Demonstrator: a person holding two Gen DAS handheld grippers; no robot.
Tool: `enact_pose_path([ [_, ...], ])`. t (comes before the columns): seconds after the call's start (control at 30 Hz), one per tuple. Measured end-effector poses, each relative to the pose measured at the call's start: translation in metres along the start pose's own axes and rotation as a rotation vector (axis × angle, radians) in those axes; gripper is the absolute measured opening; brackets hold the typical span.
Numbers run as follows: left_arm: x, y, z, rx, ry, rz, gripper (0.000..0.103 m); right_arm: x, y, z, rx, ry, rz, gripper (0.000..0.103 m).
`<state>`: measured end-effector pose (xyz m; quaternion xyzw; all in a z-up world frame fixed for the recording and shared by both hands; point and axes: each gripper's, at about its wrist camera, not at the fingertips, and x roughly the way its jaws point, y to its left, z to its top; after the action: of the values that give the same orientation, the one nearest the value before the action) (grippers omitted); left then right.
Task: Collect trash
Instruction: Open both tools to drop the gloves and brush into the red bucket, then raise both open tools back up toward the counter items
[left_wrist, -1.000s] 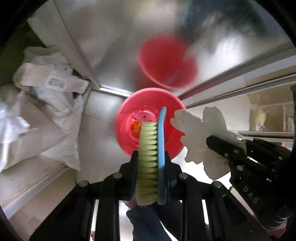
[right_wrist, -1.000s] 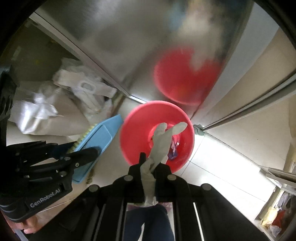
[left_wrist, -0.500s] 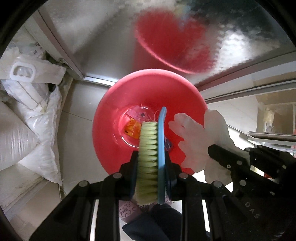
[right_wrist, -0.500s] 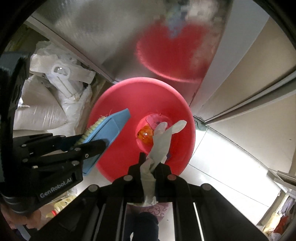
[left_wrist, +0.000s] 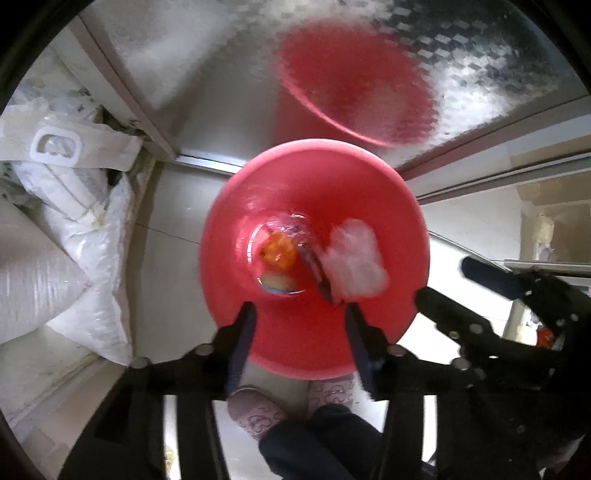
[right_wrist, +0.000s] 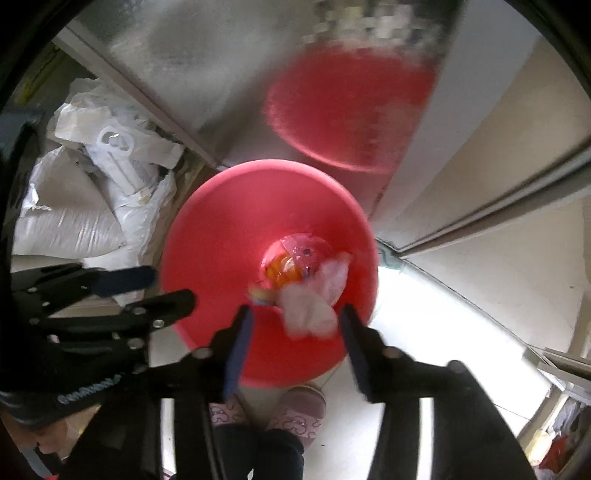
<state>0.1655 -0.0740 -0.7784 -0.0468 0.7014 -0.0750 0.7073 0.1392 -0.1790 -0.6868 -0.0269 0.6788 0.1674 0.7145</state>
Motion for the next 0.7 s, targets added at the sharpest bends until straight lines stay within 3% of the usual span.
enact_pose_path([
  [0.1, -0.014, 0.004, -0.002, -0.017, -0.018, 0.005, 0.074, -0.012, -0.009, -0.002, 0.026, -0.023, 0.004, 0.076],
  [0.23, -0.038, 0.008, -0.009, -0.030, -0.037, 0.007, 0.083, -0.031, -0.009, -0.004, 0.032, -0.040, 0.015, 0.093],
  [0.47, -0.110, 0.007, -0.024, -0.016, -0.067, 0.020, 0.085, -0.092, 0.010, -0.011, 0.016, -0.062, 0.038, 0.098],
  [0.7, -0.229, -0.012, -0.044, 0.036, -0.131, 0.044, 0.087, -0.197, 0.033, -0.018, -0.014, -0.100, 0.064, 0.102],
])
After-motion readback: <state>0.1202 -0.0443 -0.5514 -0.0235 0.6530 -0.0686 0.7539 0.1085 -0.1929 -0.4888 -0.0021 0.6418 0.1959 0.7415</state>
